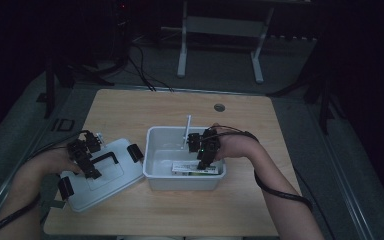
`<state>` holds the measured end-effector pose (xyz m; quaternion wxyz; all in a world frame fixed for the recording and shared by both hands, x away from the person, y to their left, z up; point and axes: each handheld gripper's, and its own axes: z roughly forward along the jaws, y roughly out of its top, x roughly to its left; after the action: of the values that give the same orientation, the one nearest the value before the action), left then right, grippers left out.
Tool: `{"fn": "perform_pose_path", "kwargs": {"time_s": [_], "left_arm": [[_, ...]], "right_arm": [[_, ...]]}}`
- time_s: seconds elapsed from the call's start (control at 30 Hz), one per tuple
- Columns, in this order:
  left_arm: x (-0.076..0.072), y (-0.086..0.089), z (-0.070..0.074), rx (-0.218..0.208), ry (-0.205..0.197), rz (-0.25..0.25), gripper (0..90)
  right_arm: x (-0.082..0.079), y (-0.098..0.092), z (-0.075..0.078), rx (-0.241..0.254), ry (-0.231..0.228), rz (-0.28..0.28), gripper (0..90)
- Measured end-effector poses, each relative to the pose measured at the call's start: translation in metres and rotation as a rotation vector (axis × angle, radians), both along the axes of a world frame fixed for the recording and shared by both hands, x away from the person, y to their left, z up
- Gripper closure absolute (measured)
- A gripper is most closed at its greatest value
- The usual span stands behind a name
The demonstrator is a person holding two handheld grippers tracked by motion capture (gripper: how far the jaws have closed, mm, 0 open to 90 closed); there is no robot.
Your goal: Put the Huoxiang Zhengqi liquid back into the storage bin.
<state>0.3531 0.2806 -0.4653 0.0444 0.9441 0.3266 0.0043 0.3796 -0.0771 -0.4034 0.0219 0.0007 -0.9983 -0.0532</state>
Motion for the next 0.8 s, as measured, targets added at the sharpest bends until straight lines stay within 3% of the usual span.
{"fn": "perform_pose_path", "kwargs": {"time_s": [0.2,0.67,0.8], "left_arm": [[0.0,-0.002,0.002,-0.004,-0.026,-0.014,20.8],[0.001,-0.006,0.004,-0.009,-0.031,-0.04,38.5],[0.001,-0.006,0.004,-0.007,-0.034,-0.041,38.8]], "right_arm": [[0.003,-0.016,0.009,0.034,-0.016,-0.035,49.7],[0.011,-0.062,0.021,0.094,-0.071,-0.111,38.7],[0.013,-0.076,0.022,0.107,-0.077,-0.133,35.2]]}}
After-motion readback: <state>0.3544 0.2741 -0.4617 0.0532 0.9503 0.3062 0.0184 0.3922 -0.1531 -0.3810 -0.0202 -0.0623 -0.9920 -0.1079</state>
